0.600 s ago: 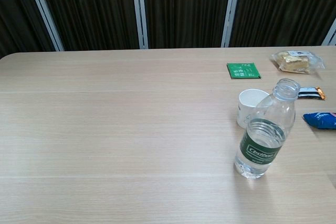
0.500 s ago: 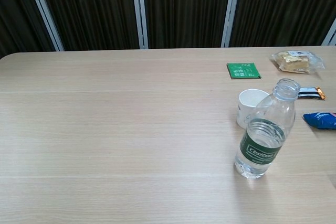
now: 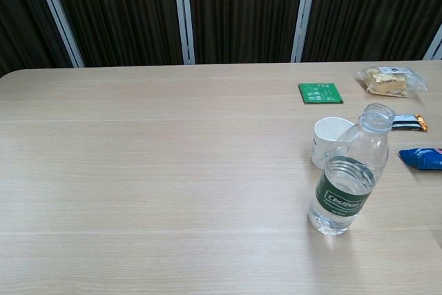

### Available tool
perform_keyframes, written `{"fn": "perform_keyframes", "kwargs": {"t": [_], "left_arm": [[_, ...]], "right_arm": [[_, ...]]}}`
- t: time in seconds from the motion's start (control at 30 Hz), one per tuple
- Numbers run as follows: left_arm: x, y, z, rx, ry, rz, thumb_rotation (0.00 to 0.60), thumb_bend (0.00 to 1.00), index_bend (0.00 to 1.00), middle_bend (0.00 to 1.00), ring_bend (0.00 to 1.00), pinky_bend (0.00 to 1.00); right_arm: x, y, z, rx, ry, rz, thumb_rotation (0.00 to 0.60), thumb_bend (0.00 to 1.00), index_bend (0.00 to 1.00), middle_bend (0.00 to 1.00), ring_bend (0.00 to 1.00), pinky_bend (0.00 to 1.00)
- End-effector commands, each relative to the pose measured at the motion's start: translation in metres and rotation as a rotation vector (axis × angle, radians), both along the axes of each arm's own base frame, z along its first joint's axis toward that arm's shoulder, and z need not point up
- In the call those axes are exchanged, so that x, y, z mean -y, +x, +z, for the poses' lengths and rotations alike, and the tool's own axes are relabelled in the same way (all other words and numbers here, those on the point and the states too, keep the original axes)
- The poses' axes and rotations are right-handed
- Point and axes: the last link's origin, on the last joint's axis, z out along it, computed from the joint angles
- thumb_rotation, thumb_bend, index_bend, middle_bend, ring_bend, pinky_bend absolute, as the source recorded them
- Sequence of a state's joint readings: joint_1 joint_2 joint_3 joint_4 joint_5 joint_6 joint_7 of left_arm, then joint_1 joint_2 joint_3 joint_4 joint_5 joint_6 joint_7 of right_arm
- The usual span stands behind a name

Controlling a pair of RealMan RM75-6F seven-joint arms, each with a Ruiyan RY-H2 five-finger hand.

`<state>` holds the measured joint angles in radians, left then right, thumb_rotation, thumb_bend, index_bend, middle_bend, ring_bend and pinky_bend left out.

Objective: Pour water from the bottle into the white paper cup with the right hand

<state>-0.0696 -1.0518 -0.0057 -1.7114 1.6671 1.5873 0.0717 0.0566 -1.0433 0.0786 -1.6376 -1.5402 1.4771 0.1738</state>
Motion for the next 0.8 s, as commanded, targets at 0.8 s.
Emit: {"fn": "perform_keyframes", "kwargs": {"t": [0.8], "left_arm": [[-0.011,-0.003,-0.013,-0.044,0.01,0.063,0.6,0.0,0.0,0.0,0.0,0.0]], "right_arm": [[0.068,-0.005,-0.102,0.357,0.613,0.19,0.6,0.0,0.01,0.15,0.06,0.12]]}}
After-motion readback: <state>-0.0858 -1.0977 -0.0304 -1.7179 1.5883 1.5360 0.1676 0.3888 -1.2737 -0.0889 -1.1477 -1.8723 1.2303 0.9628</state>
